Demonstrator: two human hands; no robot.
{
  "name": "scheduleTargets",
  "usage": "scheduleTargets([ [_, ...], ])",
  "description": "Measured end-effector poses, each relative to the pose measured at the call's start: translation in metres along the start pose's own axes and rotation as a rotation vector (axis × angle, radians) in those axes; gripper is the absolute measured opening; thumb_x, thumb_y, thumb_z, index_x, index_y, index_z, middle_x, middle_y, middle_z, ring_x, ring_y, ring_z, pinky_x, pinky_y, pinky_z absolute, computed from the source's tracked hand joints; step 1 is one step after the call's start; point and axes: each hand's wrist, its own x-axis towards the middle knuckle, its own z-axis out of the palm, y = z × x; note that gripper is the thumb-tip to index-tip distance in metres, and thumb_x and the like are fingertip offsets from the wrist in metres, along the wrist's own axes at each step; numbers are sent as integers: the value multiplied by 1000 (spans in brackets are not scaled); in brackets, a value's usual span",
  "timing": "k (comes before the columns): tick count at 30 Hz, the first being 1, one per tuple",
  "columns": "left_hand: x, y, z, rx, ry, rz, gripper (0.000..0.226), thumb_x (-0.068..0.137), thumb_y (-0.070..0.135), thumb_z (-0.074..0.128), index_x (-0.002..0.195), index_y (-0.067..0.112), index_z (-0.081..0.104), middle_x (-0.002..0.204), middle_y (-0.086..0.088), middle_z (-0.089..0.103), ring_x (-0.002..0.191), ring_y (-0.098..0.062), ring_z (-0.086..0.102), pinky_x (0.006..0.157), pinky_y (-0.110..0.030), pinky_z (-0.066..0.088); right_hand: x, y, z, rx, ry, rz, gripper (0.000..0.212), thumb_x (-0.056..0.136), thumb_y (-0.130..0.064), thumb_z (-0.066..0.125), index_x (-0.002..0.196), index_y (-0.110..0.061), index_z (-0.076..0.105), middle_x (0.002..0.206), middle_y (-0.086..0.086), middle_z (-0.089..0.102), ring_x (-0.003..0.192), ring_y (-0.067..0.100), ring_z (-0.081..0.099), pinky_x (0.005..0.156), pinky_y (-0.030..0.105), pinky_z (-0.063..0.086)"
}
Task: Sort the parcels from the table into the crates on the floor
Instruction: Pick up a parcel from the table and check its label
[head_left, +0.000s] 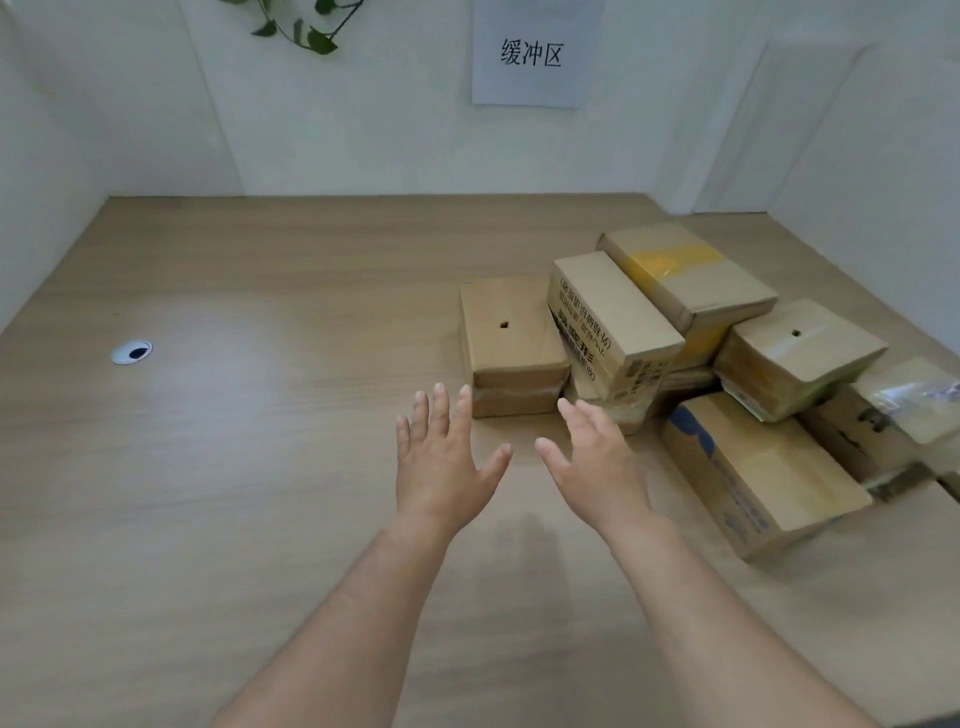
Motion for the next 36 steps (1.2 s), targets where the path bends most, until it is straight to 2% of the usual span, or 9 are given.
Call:
scheduleTargets([
  [13, 138, 12, 15, -285, -181, -184, 80, 96, 44, 47, 154, 10, 4, 162, -7, 2, 149, -20, -2, 118, -31, 3, 140, 4, 22, -10, -152, 98, 72, 97, -42, 45, 151, -9, 11, 160, 14, 4, 145, 28, 9, 114, 38, 15],
  [15, 145, 12, 18, -404, -209, -207, 75, 97, 37, 50, 153, 8, 9, 161, -8, 12, 148, -18, 9, 116, -26, 12, 149, 3, 24, 13, -176, 131, 72, 97, -40, 45, 152, -8, 10, 159, 15, 5, 145, 29, 10, 114, 39, 17],
  [17, 148, 9, 20, -508, -228, -249, 71, 96, 32, 51, 153, 10, 14, 157, -7, 27, 143, -18, 26, 106, -19, 25, 152, 1, 26, 19, -192, 135, 72, 98, -39, 44, 152, -7, 9, 159, 16, 7, 145, 29, 11, 115, 39, 16],
  [20, 140, 0, 18, -551, -249, -304, 73, 96, 32, 51, 154, 15, 10, 155, -3, 31, 140, -20, 32, 110, -26, 28, 147, -2, 27, 22, -194, 95, 71, 98, -37, 44, 152, -7, 8, 157, 15, 16, 144, 28, 15, 114, 38, 17],
  [23, 122, -10, 8, -556, -199, -325, 73, 96, 36, 51, 154, 12, 13, 155, -6, 33, 139, -21, 35, 113, -35, 30, 132, -6, 27, 3, -182, 100, 69, 98, -38, 44, 151, -9, 11, 152, 16, 25, 140, 29, 25, 110, 39, 25],
  [25, 107, -20, -2, -447, -187, -343, 71, 97, 40, 47, 153, 11, 15, 151, -10, 39, 137, -25, 38, 111, -37, 32, 122, -7, 26, -23, -186, 122, 68, 98, -41, 42, 150, -7, 15, 149, 17, 31, 137, 30, 31, 106, 39, 31],
  [30, 61, -46, -20, -314, -311, -434, 60, 98, 49, 38, 146, 14, 35, 138, -9, 52, 118, -30, 56, 100, -40, 45, 88, -8, 25, -136, -254, 188, 52, 94, -55, 37, 122, -14, 53, 125, 12, 60, 115, 32, 55, 81, 37, 42],
  [33, 36, -48, -24, -372, -338, -422, 58, 98, 47, 41, 147, 16, 36, 144, -8, 47, 129, -26, 47, 106, -40, 40, 65, -11, 30, 4, -331, 228, 51, 90, -54, 46, 120, -14, 56, 124, 11, 60, 114, 31, 55, 88, 36, 45],
  [36, 15, -45, -26, -572, -361, -432, 39, 98, 35, 45, 135, 22, 49, 124, -6, 59, 111, -28, 59, 92, -47, 52, 46, -17, 31, 255, -385, 253, 45, 90, -41, 55, 123, -10, 54, 126, 10, 59, 115, 29, 54, 97, 40, 44],
])
